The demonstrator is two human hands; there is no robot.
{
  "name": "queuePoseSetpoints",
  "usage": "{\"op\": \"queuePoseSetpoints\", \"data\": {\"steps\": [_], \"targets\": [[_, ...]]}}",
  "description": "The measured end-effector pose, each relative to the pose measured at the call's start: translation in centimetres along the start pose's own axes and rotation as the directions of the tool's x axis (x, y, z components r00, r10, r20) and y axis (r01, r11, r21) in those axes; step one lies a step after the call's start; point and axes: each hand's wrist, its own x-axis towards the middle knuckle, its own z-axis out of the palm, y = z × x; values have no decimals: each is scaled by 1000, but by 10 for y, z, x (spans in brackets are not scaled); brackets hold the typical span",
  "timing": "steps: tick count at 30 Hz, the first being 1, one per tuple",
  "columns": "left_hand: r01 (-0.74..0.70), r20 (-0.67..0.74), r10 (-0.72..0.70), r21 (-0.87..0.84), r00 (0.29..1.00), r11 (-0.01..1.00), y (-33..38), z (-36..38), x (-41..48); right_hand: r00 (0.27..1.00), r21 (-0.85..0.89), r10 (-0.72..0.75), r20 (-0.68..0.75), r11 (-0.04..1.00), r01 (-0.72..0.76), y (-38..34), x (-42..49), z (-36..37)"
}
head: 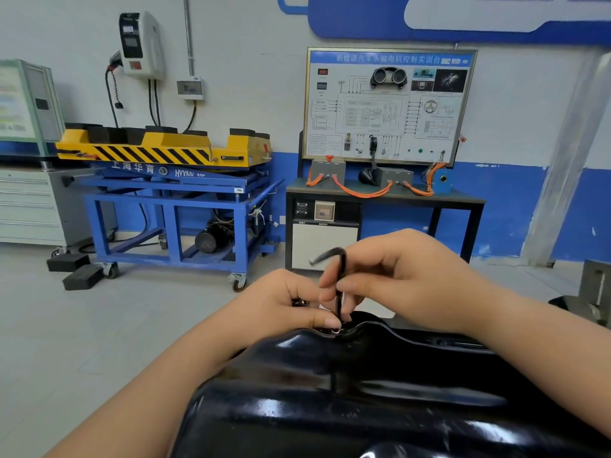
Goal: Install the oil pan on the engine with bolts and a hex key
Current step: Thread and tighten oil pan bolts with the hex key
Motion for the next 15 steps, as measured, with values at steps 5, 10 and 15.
{"op": "queuePoseSetpoints", "data": {"steps": [5, 10, 15], "targets": [[-19, -25, 19, 8, 1000, 1000, 0, 1, 2, 998, -39, 1, -57, 999, -3, 0, 3, 3], [16, -18, -17, -52, 1000, 998, -1, 0, 1, 1000, 26, 10, 15, 1000, -11, -3, 2, 2], [16, -11, -16, -53, 1000, 998, -1, 2, 0, 998, -6, 22, 58, 1000, -22, 1, 2, 1]]}}
